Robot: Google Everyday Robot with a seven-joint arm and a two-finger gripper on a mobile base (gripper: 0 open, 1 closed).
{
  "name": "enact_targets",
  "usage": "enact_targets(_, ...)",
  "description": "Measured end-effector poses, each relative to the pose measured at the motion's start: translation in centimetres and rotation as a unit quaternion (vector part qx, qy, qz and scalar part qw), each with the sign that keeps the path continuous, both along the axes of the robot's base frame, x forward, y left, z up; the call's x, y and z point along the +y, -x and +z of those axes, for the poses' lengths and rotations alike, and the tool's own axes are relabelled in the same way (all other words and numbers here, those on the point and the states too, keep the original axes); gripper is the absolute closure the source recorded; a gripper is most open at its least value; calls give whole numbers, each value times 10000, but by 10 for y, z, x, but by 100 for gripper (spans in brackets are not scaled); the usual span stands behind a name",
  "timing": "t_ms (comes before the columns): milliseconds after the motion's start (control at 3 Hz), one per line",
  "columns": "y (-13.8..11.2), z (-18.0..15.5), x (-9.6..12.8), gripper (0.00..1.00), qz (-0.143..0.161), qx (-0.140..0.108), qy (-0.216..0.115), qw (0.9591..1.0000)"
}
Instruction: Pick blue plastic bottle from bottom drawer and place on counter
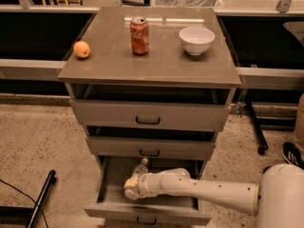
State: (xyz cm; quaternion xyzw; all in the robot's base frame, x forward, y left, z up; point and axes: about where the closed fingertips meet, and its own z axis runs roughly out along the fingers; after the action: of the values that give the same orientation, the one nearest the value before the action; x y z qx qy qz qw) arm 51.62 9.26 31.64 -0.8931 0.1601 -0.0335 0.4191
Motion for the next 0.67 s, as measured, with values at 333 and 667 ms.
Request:
enact_targets(333,1,0,2,100,9,22,-3,10000)
enact_targets(667,3,5,5,100,132,-72,-114,9998)
